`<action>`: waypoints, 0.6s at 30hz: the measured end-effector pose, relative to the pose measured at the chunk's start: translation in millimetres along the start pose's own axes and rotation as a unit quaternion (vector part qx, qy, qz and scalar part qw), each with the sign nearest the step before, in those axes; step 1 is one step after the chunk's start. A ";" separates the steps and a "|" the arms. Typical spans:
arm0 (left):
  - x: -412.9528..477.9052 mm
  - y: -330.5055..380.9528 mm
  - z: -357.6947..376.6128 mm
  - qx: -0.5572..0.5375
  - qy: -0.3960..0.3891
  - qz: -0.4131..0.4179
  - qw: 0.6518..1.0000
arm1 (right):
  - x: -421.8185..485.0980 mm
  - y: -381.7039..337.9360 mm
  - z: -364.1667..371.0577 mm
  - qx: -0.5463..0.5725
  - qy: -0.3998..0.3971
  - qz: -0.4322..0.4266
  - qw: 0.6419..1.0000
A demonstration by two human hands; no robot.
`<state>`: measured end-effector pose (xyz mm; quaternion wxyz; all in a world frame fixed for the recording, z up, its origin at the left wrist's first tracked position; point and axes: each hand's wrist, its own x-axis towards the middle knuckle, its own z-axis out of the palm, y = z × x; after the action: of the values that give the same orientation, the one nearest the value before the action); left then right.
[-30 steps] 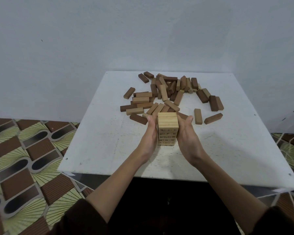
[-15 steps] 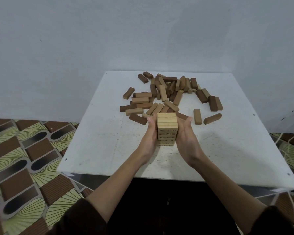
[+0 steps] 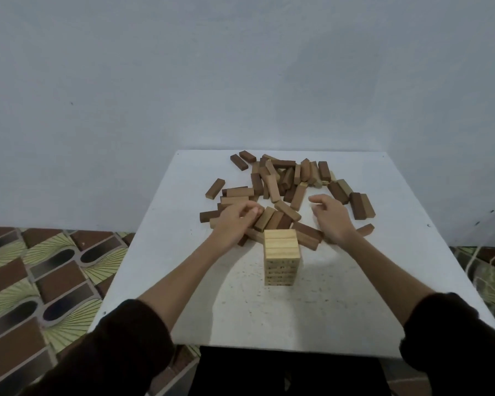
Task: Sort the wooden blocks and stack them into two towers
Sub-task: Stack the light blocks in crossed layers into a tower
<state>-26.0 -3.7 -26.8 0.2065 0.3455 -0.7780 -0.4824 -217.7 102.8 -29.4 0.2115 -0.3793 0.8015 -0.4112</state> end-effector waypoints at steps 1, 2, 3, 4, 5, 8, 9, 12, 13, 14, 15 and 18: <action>12.1 1.2 1.7 0.044 -0.012 0.010 0.999 | 10.3 1.3 0.0 -0.009 0.011 0.000 1.000; 23.5 3.0 3.3 0.080 -0.022 0.025 0.996 | 20.5 2.0 0.2 -0.018 0.023 0.000 1.000; 34.9 4.2 5.6 0.114 -0.033 0.045 0.992 | 31.1 3.7 0.0 -0.032 0.035 -0.004 0.999; 46.8 6.0 8.4 0.145 -0.046 0.072 0.986 | 43.1 5.1 -0.8 -0.052 0.045 -0.011 0.998; 56.1 7.6 11.2 0.176 -0.058 0.099 0.978 | 52.5 7.0 -1.6 -0.077 0.056 -0.017 0.995; 87.1 13.2 21.0 0.260 -0.081 0.170 0.947 | 78.1 12.6 -6.8 -0.138 0.094 -0.009 0.986; 97.7 16.5 24.7 0.284 -0.088 0.187 0.936 | 85.4 14.7 -9.2 -0.150 0.095 -0.004 0.984; 126.2 27.4 35.9 0.346 -0.096 0.212 0.909 | 105.8 25.2 -15.1 -0.177 0.049 0.006 0.983; 136.1 30.8 39.1 0.371 -0.095 0.216 0.898 | 113.8 29.3 -17.2 -0.180 0.032 0.005 0.983; 143.5 34.5 41.3 0.396 -0.097 0.219 0.886 | 120.4 31.3 -19.6 -0.180 0.014 0.001 0.984; 148.8 37.5 42.9 0.416 -0.105 0.220 0.876 | 126.5 33.8 -21.1 -0.176 -0.002 -0.003 0.984; 159.0 40.8 49.1 0.437 -0.122 0.233 0.860 | 138.3 36.7 -23.8 -0.157 -0.035 -0.002 0.987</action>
<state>-179.4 -79.0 -14.3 0.0443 0.1469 -0.9858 -0.0688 -335.3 20.3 -49.5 0.1763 -0.4236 0.8475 -0.2669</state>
